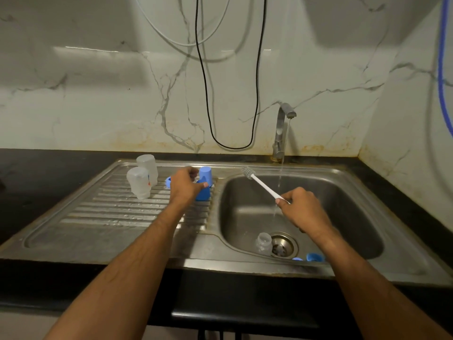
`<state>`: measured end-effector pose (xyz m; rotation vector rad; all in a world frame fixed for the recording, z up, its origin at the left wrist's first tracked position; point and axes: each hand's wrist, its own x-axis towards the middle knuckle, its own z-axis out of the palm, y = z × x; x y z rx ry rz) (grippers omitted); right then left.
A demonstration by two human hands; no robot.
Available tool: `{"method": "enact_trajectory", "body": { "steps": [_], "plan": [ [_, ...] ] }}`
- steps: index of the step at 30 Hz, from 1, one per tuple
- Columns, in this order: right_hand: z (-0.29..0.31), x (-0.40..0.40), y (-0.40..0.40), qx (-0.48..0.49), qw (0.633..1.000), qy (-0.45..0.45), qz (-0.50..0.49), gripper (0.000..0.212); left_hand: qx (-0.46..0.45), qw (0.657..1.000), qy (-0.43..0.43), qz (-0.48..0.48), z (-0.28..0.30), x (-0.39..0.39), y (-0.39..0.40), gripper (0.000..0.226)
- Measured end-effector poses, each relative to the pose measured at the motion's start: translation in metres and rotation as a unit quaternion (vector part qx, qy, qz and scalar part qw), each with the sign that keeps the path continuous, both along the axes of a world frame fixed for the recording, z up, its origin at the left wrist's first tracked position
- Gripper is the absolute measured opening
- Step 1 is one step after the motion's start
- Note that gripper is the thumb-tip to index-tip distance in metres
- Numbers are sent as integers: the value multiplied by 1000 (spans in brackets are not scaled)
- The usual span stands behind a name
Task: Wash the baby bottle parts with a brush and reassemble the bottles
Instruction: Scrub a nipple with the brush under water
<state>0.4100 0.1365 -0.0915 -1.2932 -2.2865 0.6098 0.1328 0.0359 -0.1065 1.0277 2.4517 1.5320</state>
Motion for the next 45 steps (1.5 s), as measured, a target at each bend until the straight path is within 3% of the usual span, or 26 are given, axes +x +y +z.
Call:
{"method": "enact_trajectory", "body": {
  "steps": [8, 15, 29, 35, 45],
  "plan": [
    [10, 35, 0, -4, 1000, 7, -22, 24, 27, 998, 50, -19, 18, 26, 19, 48],
    [5, 77, 17, 9, 997, 8, -73, 24, 28, 995, 23, -90, 3, 78, 63, 46],
    [-23, 88, 63, -21, 995, -8, -98, 30, -141, 965, 33, -220, -46, 124, 140, 22],
    [-28, 72, 79, -27, 996, -35, -77, 33, -243, 928, 48, -278, -69, 110, 164, 16],
    [-41, 62, 92, -44, 996, -12, -71, 29, -379, 813, 128, -423, -107, 101, 194, 19]
  ]
}}
